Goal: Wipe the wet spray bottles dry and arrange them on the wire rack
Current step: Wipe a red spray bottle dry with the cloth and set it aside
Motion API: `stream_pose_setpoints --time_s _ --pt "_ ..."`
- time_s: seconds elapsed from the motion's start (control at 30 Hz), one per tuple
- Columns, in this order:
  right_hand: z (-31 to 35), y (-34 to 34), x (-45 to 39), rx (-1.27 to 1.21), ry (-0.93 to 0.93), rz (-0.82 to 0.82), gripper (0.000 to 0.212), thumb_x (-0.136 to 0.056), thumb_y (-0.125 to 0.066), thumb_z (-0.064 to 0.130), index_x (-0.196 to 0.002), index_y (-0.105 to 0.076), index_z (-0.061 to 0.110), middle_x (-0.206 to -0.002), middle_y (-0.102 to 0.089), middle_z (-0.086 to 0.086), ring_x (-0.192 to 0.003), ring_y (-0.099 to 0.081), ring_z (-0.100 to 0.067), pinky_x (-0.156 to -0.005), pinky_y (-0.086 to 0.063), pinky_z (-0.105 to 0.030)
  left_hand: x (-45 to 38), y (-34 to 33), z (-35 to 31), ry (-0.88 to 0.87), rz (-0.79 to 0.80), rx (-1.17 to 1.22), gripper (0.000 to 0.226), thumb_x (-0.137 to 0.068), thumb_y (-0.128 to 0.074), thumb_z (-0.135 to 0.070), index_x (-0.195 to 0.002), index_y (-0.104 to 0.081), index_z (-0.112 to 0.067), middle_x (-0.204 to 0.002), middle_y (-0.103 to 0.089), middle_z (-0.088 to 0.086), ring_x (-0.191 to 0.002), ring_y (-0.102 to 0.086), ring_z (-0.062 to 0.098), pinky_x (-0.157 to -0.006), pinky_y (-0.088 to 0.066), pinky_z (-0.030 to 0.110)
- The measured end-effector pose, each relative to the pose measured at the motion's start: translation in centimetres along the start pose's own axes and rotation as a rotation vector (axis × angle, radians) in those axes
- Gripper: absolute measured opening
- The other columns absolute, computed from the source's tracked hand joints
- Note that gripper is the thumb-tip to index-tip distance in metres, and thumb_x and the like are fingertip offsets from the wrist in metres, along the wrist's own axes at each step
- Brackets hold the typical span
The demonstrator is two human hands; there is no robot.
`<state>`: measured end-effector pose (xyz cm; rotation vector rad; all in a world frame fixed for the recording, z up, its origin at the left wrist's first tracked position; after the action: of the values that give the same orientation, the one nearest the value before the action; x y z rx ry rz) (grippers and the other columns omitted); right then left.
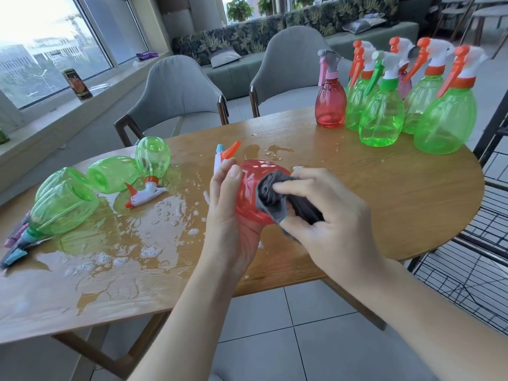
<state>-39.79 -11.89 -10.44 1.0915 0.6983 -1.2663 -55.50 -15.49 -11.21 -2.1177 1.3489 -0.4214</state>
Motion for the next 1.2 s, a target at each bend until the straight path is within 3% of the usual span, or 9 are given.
stream_pose_setpoints --time_s 0.13,0.3,0.4,0.5,0.67,0.77,0.9,1.07,1.2 --pt "-1.8 0.4 -1.0 0.01 -0.087 -0.049 0.022 -0.083 -0.073 0.002 -0.105 -0.076 0.002 -0.105 -0.067 -0.006 -0.1 -0.06 -0.007 -0.089 -0.047 -0.013 0.6 -0.2 -0.2 -0.031 0.033 -0.046 0.052 -0.094 -0.075 -0.035 -0.14 -0.054 -0.025 -0.138 -0.065 0.02 -0.115 -0.068 0.033 -0.091 -0.06 0.057" --pt "-4.5 0.9 -1.2 -0.003 -0.278 -0.089 0.022 -0.087 -0.074 -0.001 -0.106 -0.076 0.009 -0.1 -0.068 0.004 -0.093 -0.066 -0.006 -0.084 -0.056 -0.024 0.9 0.1 -0.6 -0.038 0.01 -0.163 0.057 -0.09 -0.072 -0.033 -0.144 -0.053 -0.031 -0.138 -0.066 0.01 -0.11 -0.076 0.025 -0.077 -0.066 0.046" --pt "-5.5 1.1 -1.3 -0.074 -0.392 -0.092 0.023 -0.089 -0.074 0.005 -0.109 -0.075 0.015 -0.103 -0.073 0.0 -0.097 -0.071 -0.013 -0.086 -0.059 -0.041 0.7 0.3 -1.0 -0.098 0.018 -0.357 0.071 -0.087 -0.075 -0.034 -0.148 -0.038 -0.04 -0.134 -0.064 0.007 -0.114 -0.076 0.029 -0.087 -0.065 0.051" --pt "-6.2 1.5 -1.7 -0.109 -0.439 -0.108 0.021 -0.09 -0.072 0.01 -0.11 -0.075 0.017 -0.106 -0.075 0.0 -0.101 -0.072 -0.017 -0.089 -0.059 -0.045 0.8 0.6 -1.5 -0.161 0.058 -0.634 0.071 -0.085 -0.08 -0.041 -0.135 -0.03 -0.038 -0.124 -0.069 0.009 -0.111 -0.077 0.025 -0.097 -0.063 0.052" --pt "-6.3 2.3 -2.8 -0.12 -0.468 -0.138 0.02 -0.092 -0.072 0.013 -0.111 -0.075 0.017 -0.106 -0.075 0.004 -0.102 -0.072 -0.013 -0.091 -0.059 -0.042 1.1 0.7 -1.4 -0.254 0.108 -0.793 0.068 -0.081 -0.089 -0.04 -0.127 -0.039 -0.041 -0.126 -0.068 0.015 -0.109 -0.076 0.029 -0.093 -0.064 0.056" --pt "-6.1 2.5 -3.3 -0.118 -0.438 -0.132 0.021 -0.092 -0.073 0.009 -0.111 -0.076 0.016 -0.106 -0.075 0.003 -0.103 -0.072 -0.013 -0.091 -0.059 -0.041 1.1 0.7 -1.3 -0.297 0.104 -0.865 0.072 -0.079 -0.091 -0.043 -0.136 -0.048 -0.04 -0.128 -0.069 0.005 -0.113 -0.074 0.027 -0.093 -0.063 0.057" --pt "-5.9 2.6 -3.8 -0.076 -0.368 -0.123 0.022 -0.091 -0.072 0.009 -0.111 -0.076 0.016 -0.106 -0.074 0.003 -0.103 -0.071 -0.014 -0.09 -0.059 -0.041 1.3 0.4 -0.9 -0.305 0.155 -0.925 0.065 -0.082 -0.088 -0.036 -0.141 -0.059 -0.04 -0.127 -0.07 -0.015 -0.115 -0.074 0.017 -0.091 -0.065 0.041" --pt "-6.4 2.8 -4.3 0.005 -0.304 -0.139 0.022 -0.092 -0.072 0.007 -0.112 -0.078 0.014 -0.104 -0.074 0.001 -0.099 -0.07 -0.014 -0.088 -0.057 -0.035 1.8 -0.5 -0.5 -0.323 0.216 -0.989 0.071 -0.082 -0.087 -0.034 -0.145 -0.057 -0.043 -0.134 -0.068 -0.019 -0.123 -0.069 0.01 -0.093 -0.059 0.023" --pt "-6.8 3.1 -4.5 0.066 -0.246 -0.148 0.021 -0.092 -0.073 0.005 -0.112 -0.078 0.01 -0.105 -0.075 -0.003 -0.098 -0.067 -0.009 -0.088 -0.053 -0.018 2.4 -1.1 -0.1 -0.333 0.238 -1.052 0.087 -0.076 -0.091 -0.033 -0.146 -0.043 -0.049 -0.131 -0.064 -0.027 -0.117 -0.071 0.01 -0.095 -0.063 0.038"
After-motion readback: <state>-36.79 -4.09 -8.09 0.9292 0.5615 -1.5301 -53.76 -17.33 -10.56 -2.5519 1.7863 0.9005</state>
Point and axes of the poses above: each hand's wrist, its own x-axis away from the middle knuckle, its own y-axis out of the back of the hand, z = x × y, the point moved 1 cm from there along -x, towards the middle knuckle
